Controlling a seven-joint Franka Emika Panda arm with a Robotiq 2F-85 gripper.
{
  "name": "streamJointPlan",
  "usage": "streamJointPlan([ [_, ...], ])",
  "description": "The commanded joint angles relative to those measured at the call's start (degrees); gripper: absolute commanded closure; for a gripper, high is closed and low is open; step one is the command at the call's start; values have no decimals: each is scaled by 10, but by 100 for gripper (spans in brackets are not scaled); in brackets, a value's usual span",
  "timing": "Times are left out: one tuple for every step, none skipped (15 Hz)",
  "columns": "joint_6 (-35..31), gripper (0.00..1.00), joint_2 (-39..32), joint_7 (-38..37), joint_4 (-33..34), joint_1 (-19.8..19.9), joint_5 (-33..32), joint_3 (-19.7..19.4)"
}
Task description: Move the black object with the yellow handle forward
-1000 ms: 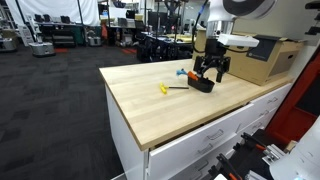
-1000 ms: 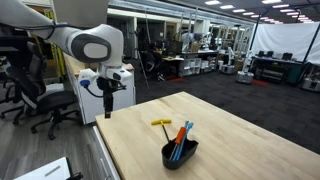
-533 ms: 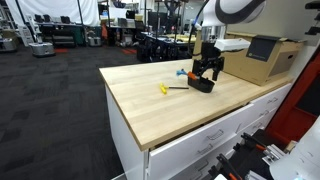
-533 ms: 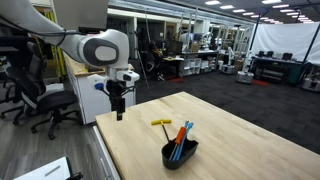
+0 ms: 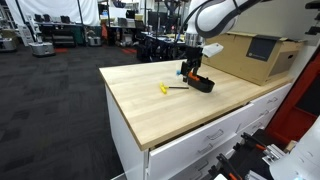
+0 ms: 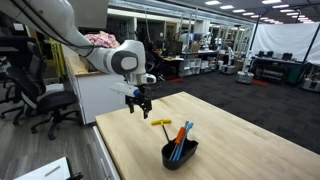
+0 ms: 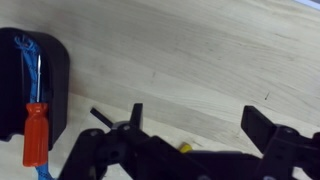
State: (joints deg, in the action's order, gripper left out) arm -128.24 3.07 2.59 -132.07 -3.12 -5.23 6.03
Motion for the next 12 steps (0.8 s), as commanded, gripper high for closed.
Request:
streamJointPlan([
  [16,0,-59,91,62,-7,-30,-5],
  [21,0,-67,120,72,-7,-31,-5],
  [4,0,-32,75,34,-7,-20,-6],
  [5,0,-42,93,44,-7,-21,-5],
  [6,0,-49,103,51,-7,-21,-5],
  [6,0,-54,107,55,-7,-21,-5],
  [6,0,-56,109,57,-7,-21,-5],
  [7,0,-56,109,57,-7,-21,-5],
  [7,0,-56,110,57,-7,-22,-5],
  [12,0,-60,109,63,-8,-26,-5],
  [18,0,-81,120,85,-10,-41,-4],
  [19,0,-90,124,95,-11,-60,-4],
])
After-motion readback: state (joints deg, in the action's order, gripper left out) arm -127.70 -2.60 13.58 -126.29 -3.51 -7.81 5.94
